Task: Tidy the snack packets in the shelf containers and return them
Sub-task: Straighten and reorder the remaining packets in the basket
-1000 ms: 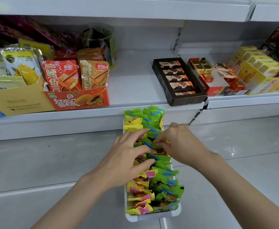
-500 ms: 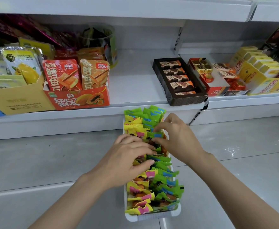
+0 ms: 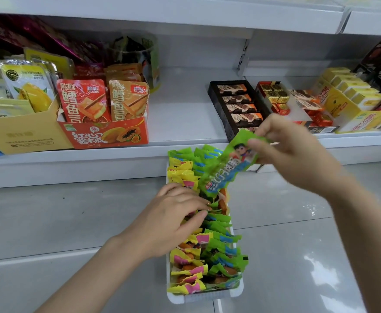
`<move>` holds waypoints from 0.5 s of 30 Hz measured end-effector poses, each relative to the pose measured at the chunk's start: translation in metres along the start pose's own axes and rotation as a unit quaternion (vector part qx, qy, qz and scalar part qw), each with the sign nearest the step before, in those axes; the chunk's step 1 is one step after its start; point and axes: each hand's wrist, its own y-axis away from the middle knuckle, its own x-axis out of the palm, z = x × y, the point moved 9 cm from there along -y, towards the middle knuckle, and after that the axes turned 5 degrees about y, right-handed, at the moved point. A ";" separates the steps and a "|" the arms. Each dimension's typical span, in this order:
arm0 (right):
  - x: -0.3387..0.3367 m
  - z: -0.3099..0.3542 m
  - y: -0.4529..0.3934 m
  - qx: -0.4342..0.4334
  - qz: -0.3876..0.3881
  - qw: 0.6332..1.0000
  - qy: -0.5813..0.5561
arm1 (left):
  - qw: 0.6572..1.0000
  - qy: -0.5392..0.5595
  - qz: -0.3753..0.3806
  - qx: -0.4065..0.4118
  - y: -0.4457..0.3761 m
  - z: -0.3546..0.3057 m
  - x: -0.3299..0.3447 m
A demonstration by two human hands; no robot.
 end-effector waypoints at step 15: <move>-0.049 -0.011 0.014 0.058 -0.131 0.967 -0.210 | 0.722 0.655 -0.113 -0.190 -0.005 -0.009 0.009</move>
